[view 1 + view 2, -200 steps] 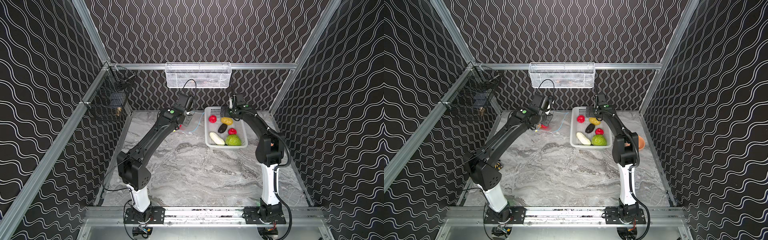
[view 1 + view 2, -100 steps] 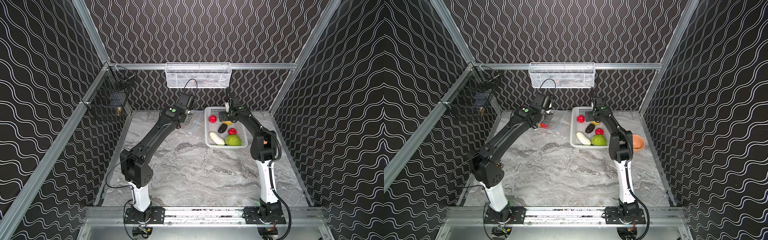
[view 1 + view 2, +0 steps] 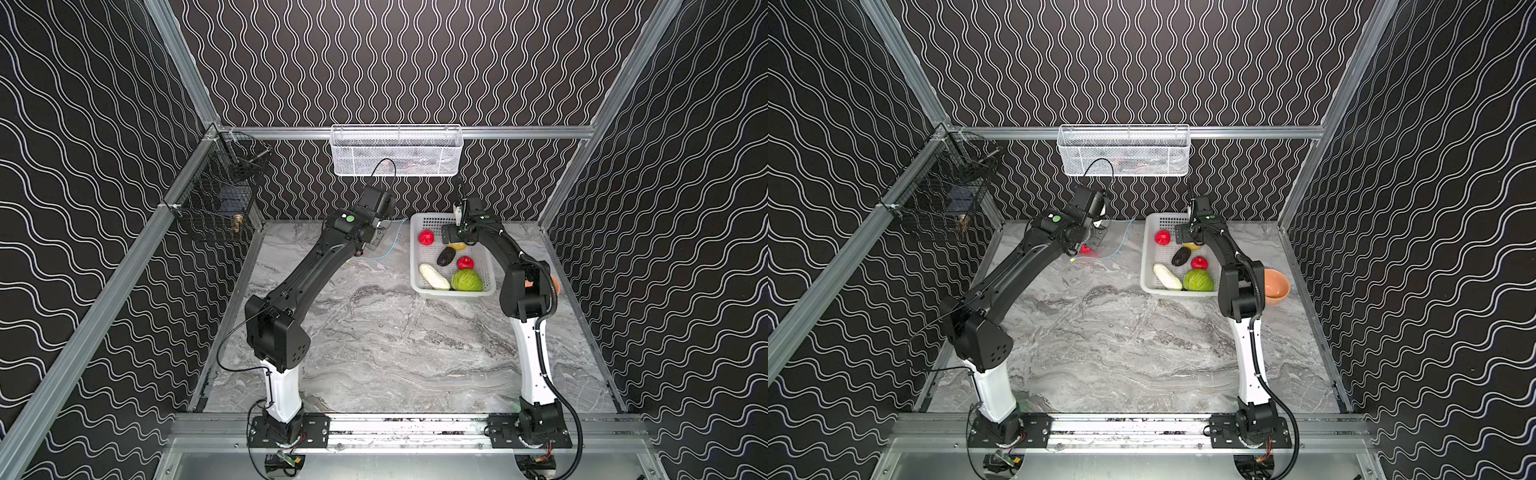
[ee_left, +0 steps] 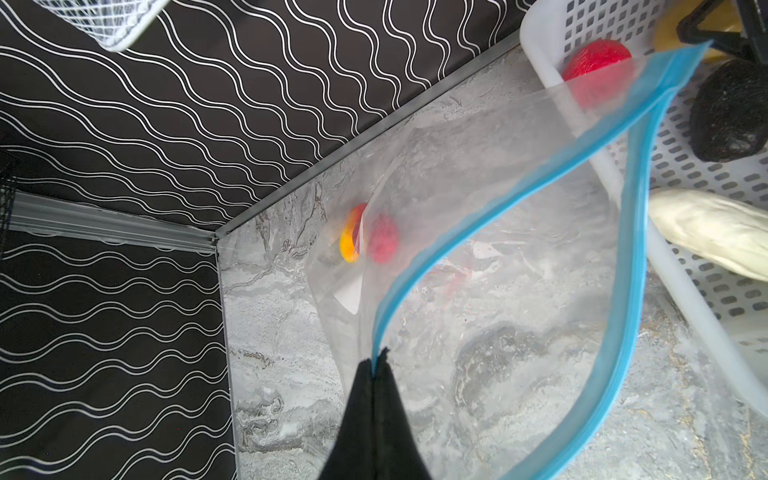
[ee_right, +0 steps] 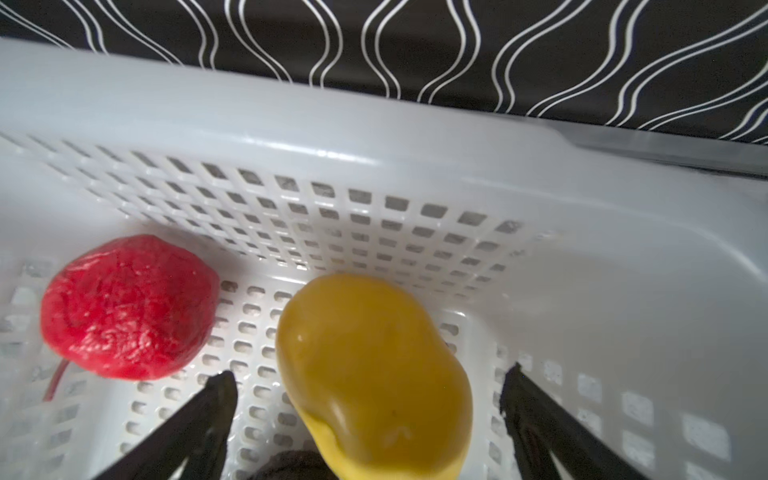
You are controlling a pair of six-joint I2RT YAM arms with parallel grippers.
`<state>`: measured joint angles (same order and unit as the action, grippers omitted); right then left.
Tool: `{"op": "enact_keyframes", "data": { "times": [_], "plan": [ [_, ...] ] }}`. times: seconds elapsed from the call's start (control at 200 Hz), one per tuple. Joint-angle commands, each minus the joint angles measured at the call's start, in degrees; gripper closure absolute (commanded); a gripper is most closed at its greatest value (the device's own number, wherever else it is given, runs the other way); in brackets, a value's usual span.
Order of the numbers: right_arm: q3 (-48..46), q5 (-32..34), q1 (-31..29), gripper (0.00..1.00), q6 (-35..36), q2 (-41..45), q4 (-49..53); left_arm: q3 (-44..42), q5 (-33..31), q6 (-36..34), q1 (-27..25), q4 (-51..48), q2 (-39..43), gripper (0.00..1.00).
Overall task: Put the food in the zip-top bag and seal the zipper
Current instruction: 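Lower the right gripper onto the yellow potato and close on it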
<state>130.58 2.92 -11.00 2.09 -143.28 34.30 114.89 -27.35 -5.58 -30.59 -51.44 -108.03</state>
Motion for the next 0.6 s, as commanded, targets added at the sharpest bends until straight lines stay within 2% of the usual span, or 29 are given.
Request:
{"op": "enact_keyframes", "data": {
  "times": [0.0, 0.165, 0.435, 0.596],
  "plan": [
    [0.46, -2.04, 0.11, 0.01, -1.1, -0.89, -0.86, 0.27, 0.5, 1.14, 0.07, -0.68, -0.11, 1.0],
    [1.31, -3.82, 0.11, 0.01, -2.44, -2.13, 0.74, 0.49, 0.98, 1.46, 0.09, -0.94, -0.08, 1.0],
    [-3.13, -12.99, -0.07, 0.01, -9.34, 1.07, -1.68, -0.27, 1.07, 1.45, 0.09, -0.74, 0.51, 1.0],
    [-4.14, -17.34, -0.41, 0.02, -13.04, 2.21, -0.62, -3.89, 1.91, 1.18, 0.08, 1.29, 3.06, 1.0]
  ]
}}
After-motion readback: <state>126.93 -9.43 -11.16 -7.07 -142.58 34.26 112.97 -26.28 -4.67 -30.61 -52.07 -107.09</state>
